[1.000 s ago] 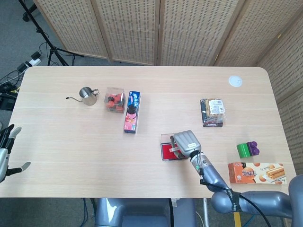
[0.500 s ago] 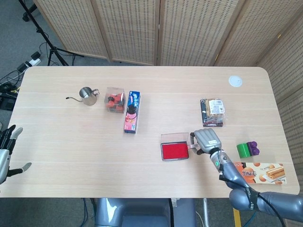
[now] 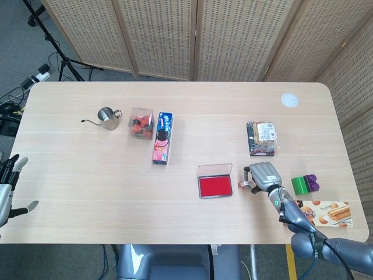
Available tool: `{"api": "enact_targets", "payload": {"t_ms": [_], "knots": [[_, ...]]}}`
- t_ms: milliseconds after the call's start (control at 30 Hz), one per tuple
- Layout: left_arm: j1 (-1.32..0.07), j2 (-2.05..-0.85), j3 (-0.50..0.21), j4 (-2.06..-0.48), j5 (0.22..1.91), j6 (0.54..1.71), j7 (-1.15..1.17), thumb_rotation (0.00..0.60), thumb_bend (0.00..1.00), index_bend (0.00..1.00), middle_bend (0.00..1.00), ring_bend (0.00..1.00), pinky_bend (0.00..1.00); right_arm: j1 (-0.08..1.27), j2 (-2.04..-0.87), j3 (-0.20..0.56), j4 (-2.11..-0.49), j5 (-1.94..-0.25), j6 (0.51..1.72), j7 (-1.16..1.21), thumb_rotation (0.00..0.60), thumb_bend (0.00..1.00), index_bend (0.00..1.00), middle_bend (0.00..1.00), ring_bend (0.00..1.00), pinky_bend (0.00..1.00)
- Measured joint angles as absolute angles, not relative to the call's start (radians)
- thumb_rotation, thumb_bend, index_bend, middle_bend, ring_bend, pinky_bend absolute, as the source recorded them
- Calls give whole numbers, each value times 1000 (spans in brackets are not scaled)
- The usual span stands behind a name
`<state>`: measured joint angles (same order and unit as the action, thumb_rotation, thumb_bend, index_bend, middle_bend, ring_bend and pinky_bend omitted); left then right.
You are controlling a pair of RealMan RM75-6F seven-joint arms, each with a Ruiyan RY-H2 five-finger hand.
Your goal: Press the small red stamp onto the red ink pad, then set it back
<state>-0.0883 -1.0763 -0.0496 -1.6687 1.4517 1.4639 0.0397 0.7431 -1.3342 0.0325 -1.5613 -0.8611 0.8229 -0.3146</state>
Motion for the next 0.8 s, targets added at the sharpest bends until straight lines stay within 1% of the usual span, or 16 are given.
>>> {"api": "enact_targets", "payload": {"t_ms": [33, 100, 167, 233, 400, 800], "knots": [[-88, -1077, -49, -1668, 1452, 1464, 41, 600, 0, 0, 0, 0, 0, 741, -1333, 33, -1560, -864, 822, -311, 600, 638, 575, 963, 1000, 1000], [-88, -1078, -49, -1668, 1452, 1463, 42, 600, 0, 0, 0, 0, 0, 736, -1329, 33, -1555, -873, 819, -300, 600, 564, 574, 962, 1000, 1000], [-89, -1078, -49, -1669, 1452, 1462, 42, 600, 0, 0, 0, 0, 0, 732, -1325, 34, -1552, -879, 815, -295, 600, 431, 570, 962, 1000, 1000], [-89, -1078, -48, -1670, 1452, 1461, 44, 600, 0, 0, 0, 0, 0, 732, -1322, 35, -1555, -881, 812, -293, 600, 389, 565, 961, 1000, 1000], [-88, -1077, -47, -1671, 1453, 1462, 44, 600, 0, 0, 0, 0, 0, 730, -1320, 38, -1557, -885, 810, -292, 600, 386, 562, 961, 1000, 1000], [-88, -1076, -46, -1671, 1455, 1462, 41, 600, 0, 0, 0, 0, 0, 726, -1331, 38, -1547, -875, 811, -304, 600, 313, 545, 960, 1000, 1000]]}}
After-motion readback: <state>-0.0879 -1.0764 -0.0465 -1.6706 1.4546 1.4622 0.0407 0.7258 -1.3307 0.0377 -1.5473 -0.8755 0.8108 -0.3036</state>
